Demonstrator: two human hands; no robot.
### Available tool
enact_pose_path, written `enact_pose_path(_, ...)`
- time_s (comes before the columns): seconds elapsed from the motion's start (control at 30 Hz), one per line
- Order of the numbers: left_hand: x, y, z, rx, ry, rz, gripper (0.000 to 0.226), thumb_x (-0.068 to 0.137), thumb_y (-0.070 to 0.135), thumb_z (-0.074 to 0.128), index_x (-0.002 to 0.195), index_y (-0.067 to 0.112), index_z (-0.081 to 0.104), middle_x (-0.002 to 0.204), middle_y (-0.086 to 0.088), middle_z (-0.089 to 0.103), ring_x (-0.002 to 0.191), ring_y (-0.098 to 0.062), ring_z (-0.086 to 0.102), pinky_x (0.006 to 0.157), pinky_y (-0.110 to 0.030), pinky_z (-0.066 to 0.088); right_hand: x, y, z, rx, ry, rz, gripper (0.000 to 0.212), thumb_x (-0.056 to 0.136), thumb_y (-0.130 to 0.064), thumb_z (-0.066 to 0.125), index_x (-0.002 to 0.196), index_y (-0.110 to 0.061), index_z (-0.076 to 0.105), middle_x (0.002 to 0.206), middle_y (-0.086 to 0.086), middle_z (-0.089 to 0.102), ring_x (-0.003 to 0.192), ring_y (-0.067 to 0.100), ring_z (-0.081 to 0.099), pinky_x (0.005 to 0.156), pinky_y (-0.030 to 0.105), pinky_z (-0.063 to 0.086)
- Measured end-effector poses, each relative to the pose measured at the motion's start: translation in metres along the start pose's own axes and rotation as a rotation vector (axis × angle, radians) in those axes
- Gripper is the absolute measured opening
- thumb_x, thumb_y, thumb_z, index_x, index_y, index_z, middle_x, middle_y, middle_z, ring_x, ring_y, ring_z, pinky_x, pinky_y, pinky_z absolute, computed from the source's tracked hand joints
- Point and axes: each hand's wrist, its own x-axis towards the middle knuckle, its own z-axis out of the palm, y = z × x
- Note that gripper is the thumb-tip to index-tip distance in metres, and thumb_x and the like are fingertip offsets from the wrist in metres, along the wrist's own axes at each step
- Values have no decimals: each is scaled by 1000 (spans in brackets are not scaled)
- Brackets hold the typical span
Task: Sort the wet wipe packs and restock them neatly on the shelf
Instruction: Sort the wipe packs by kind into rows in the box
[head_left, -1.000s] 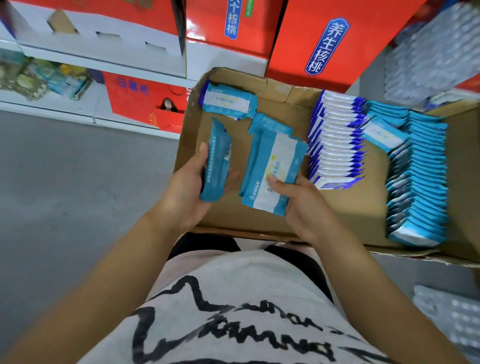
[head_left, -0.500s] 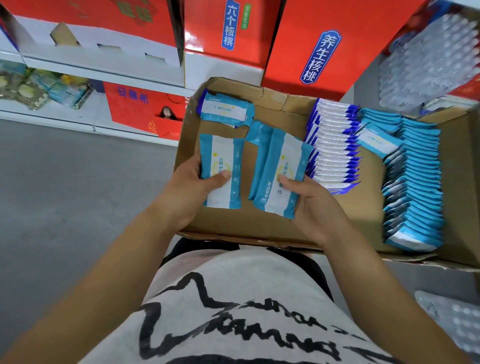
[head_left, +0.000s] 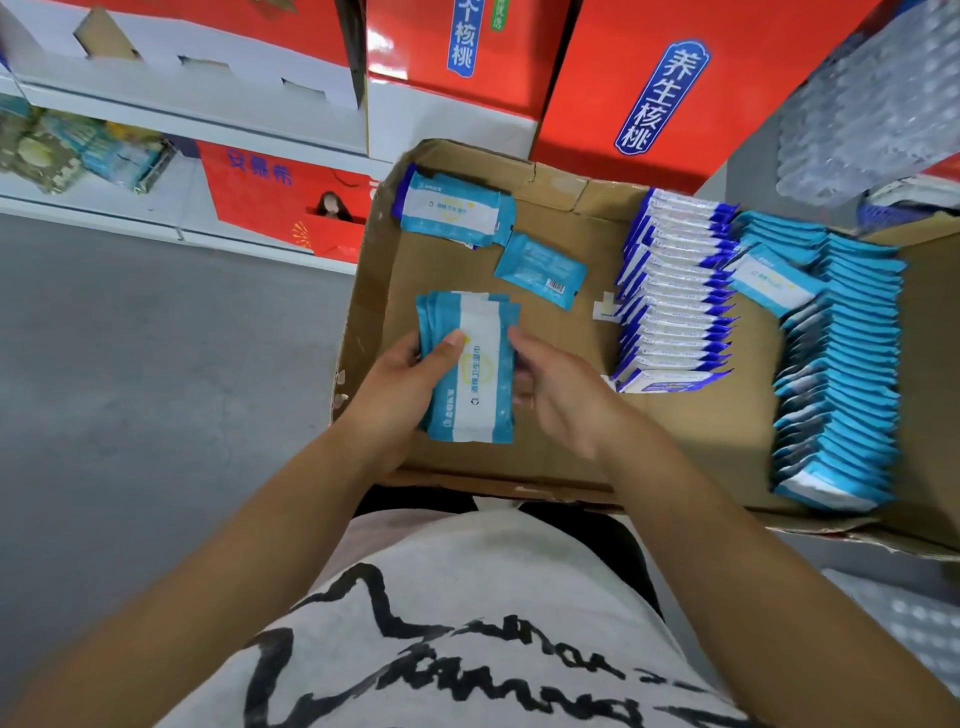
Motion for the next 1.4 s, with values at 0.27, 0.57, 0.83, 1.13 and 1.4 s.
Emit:
enact_pose_path(0.27,17,3,-20,-13,168,-82,25,101,40,61,120,25,66,107,2,79,100,-18,77,97,-46,59,136,-25,-64,-785,356,-227,46,101,-31,55,142,-11,50,144,9,54,130,25,52,104,29,38)
enact_pose_path(0.57,35,3,-39,31,304,-118,21,98,41,66,109,23,71,97,1,80,92,-22,78,94,-48,60,200,-20,-81,-1423,470,-224,81,82,-47,75,146,-15,37,146,13,40,137,36,31,110,48,30)
enact_pose_path(0.83,37,-8,-53,5,361,-126,20,99,36,66,114,24,70,103,1,80,96,-19,77,94,-48,60,132,36,-56,-1057,331,-379,44,79,-33,81,111,-8,64,107,7,52,92,26,56,75,30,39)
enact_pose_path(1.13,31,-29,-79,37,456,-136,16,98,34,68,110,24,70,107,0,79,97,-19,77,93,-47,61,76,98,-13,-917,-38,-224,42,80,-50,79,109,-23,66,94,-11,63,80,8,59,70,27,44)
enact_pose_path(1.4,8,-55,-103,92,506,-138,23,99,34,67,116,19,70,104,-1,79,94,-21,77,82,-41,62,84,120,-15,-871,137,-88,54,87,-33,76,132,-12,55,130,8,59,120,23,57,100,35,47)
